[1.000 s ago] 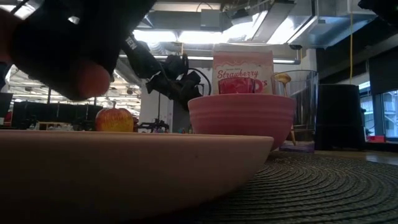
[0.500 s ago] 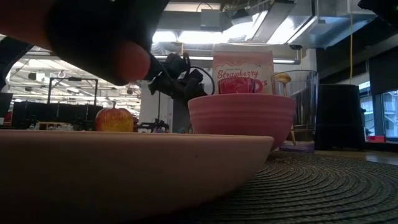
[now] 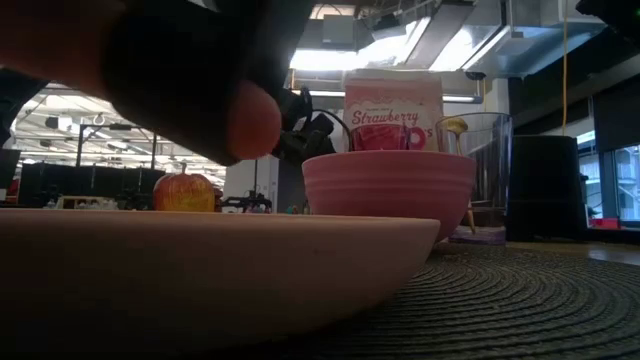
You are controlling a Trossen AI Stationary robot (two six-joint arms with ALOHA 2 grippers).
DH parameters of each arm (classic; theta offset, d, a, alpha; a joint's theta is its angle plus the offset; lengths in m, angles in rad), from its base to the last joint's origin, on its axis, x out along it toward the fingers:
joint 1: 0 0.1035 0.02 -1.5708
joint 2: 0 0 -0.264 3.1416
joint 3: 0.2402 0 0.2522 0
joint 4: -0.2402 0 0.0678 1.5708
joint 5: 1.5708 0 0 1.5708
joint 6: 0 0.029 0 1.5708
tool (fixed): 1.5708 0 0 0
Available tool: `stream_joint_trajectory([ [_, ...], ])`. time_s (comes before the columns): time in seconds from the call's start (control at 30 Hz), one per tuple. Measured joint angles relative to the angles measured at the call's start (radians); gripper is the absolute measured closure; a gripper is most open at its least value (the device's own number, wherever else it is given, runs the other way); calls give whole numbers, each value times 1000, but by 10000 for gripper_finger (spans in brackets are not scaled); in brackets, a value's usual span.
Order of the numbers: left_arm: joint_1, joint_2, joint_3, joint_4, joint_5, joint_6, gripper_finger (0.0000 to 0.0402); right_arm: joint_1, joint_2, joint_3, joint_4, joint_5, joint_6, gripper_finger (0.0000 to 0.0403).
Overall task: Arrange a breakfast setting
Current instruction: Pour the cereals from the pink cereal box into the pink bowl
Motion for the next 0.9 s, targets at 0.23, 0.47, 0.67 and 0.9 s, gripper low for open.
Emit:
stream_joint_trajectory([
  [0.23,-13,1,3,10,-101,-15,7,0,0,0,0,2,0,403],
  [0.47,-40,1,3,6,-127,-17,7,0,0,0,-5,2,0,403],
  [0.67,-55,1,3,6,-140,-28,14,0,0,0,-5,2,0,403],
  [0.9,-53,1,3,-15,-136,-38,53,0,0,0,-5,2,0,403],
])
